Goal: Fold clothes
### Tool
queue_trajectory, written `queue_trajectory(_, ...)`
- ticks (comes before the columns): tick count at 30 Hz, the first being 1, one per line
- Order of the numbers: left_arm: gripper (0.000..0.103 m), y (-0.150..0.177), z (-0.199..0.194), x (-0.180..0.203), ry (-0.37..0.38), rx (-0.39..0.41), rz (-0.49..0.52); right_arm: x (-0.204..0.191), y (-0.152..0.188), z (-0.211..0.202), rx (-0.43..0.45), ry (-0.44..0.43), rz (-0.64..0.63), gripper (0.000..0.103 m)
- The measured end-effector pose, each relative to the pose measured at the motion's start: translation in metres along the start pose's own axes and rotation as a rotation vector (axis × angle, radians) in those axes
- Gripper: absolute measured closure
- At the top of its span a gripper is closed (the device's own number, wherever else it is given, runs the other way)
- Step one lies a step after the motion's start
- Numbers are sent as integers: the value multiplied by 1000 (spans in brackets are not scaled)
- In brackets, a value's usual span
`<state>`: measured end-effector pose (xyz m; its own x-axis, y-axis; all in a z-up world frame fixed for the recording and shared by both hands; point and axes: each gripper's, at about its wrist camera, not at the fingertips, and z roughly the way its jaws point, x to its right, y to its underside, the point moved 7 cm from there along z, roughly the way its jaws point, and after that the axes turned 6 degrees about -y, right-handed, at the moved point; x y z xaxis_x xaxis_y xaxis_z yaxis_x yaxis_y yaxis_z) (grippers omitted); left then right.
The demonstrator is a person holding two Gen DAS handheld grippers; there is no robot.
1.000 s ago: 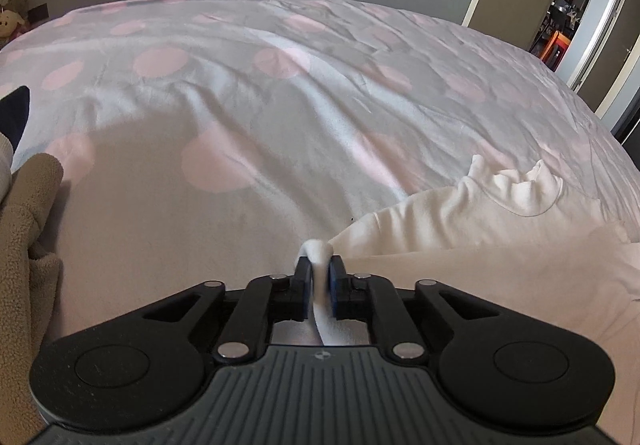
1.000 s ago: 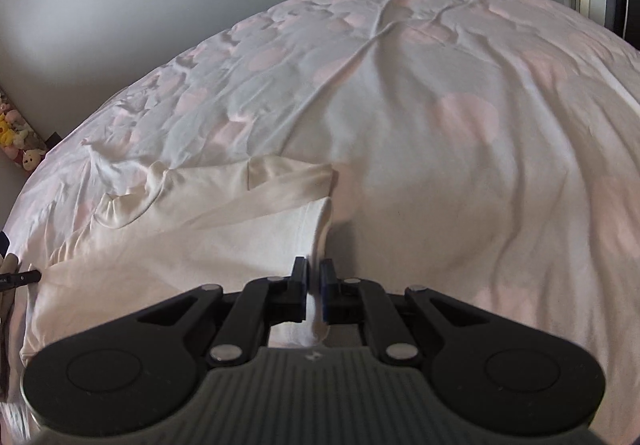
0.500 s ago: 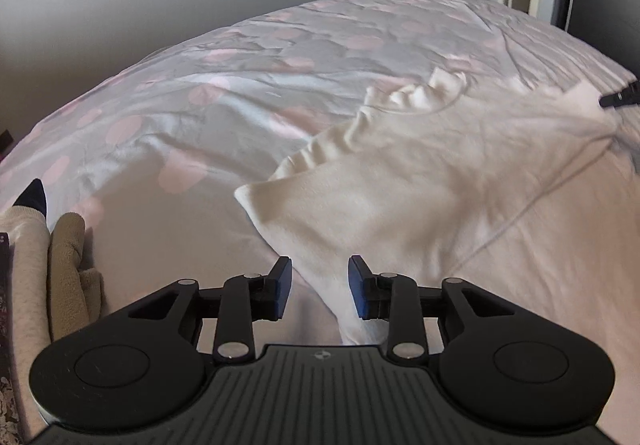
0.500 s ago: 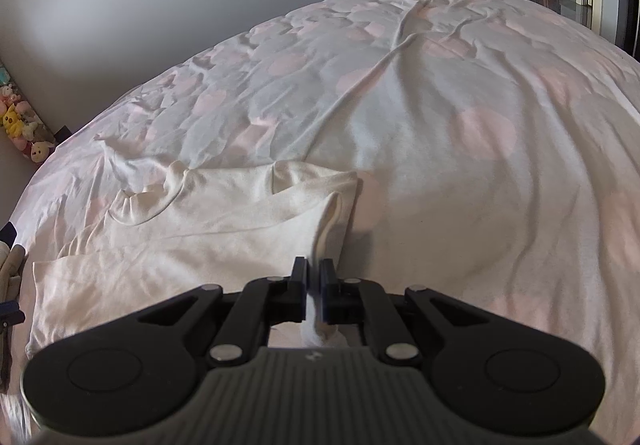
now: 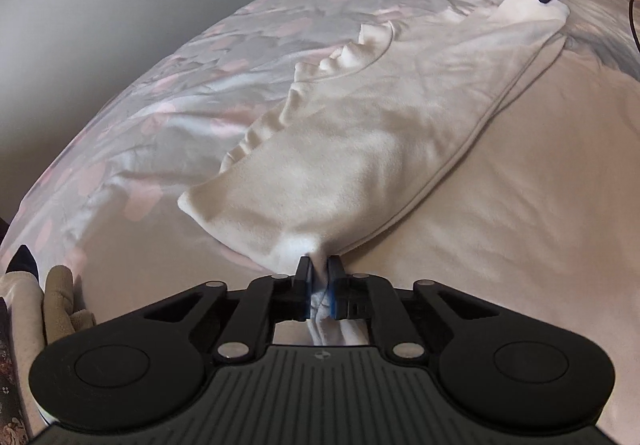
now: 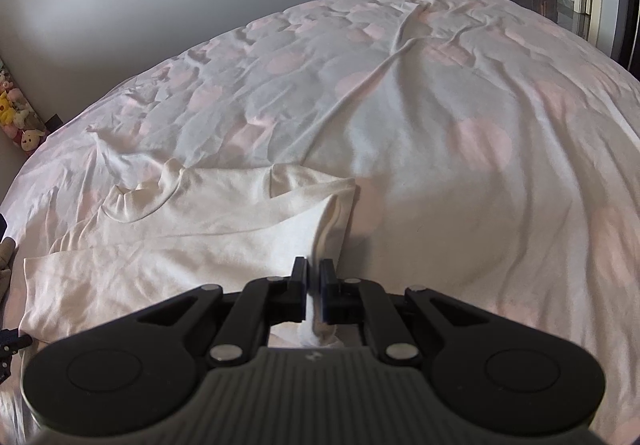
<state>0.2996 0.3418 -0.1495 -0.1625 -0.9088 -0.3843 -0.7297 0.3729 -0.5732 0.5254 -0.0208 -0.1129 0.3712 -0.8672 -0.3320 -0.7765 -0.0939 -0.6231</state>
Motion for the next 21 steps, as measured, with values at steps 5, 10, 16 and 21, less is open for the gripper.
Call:
queue_trajectory(5,98,1,-6,-25,-32,9,-31,-5,-14,-19,54,-26,-12,96)
queue_trajectory(10,98,13,2,-23,-43,-25,-17,13,9,5,-12,6,17,96)
queue_trajectory(16,93,22,5,-17,1,-73,-52,34,27,24,-33,8,75,96)
queue_trajectory(21,75,32,-3,-35,59,-118,-173,35,26,19,-18,17,67,87)
